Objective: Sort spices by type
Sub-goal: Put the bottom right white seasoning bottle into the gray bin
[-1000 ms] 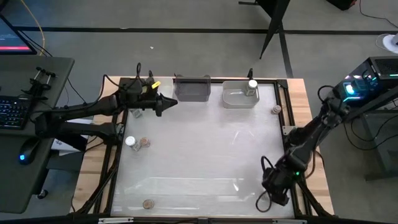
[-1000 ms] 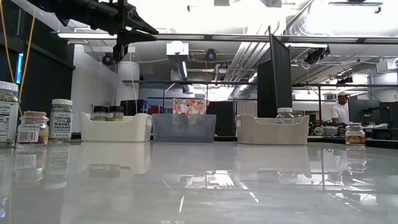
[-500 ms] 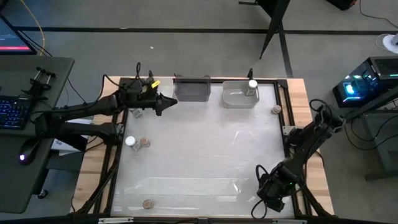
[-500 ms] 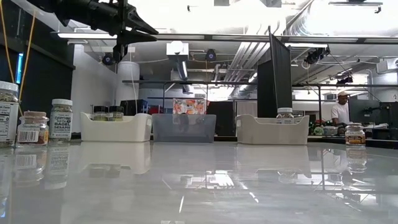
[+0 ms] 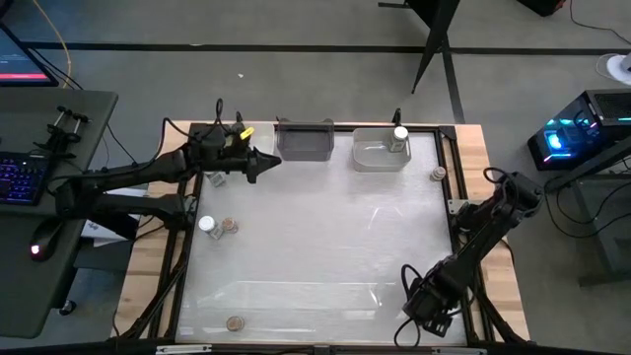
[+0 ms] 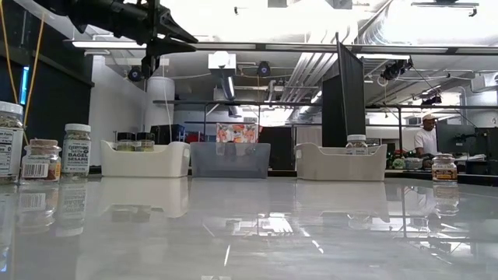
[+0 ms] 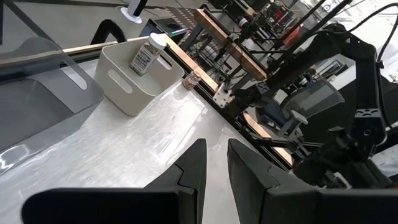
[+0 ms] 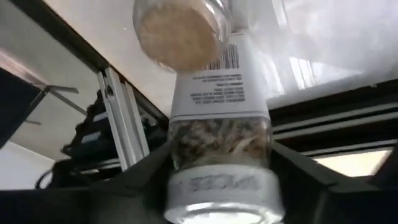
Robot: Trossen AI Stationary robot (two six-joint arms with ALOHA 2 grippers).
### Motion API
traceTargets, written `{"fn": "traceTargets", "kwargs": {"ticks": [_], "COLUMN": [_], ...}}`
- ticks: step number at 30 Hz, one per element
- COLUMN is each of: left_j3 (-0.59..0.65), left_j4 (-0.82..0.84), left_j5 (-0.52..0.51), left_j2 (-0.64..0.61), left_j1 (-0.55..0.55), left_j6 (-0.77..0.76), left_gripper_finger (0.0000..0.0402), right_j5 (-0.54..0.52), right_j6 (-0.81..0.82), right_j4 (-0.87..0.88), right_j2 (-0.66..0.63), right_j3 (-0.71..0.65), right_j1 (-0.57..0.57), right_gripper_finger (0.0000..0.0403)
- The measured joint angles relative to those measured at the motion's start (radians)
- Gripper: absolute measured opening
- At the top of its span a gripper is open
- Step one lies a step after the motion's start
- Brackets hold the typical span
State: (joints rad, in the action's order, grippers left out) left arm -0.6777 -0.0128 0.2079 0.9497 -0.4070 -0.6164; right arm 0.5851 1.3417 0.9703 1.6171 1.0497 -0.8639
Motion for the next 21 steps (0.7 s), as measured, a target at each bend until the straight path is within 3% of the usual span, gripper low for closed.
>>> {"fn": "traceTargets", "kwargs": {"ticks": [6, 11, 15, 21], "left_j3": [0.0, 0.0, 0.0, 0.0], "left_j4": [-0.003, -0.019, -0.025, -0.052], "left_j5": [0.0, -0.001, -0.001, -0.001], "left_j2": [0.0, 0.0, 0.0, 0.0], "left_j1": [-0.018, -0.019, -0.019, -0.018], "left_j6": [0.0, 0.0, 0.0, 0.0], "left_gripper_finger": [0.0054, 0.0054, 0.0054, 0.0054], "right_j5": [-0.004, -0.116, -0.293, -0.45], "right_j6": [-0.069, -0.119, -0.168, -0.447], "right_j4": [0.17, 0.283, 0.275, 0.279], "right_j2": [-0.151, -0.32, -0.408, -0.402], "right_j3": [0.013, 0.053, 0.084, 0.167], "right_j1": [0.042, 0.212, 0.471, 0.982], "right_gripper_finger": [0.0193, 0.0193, 0.0193, 0.0193]}}
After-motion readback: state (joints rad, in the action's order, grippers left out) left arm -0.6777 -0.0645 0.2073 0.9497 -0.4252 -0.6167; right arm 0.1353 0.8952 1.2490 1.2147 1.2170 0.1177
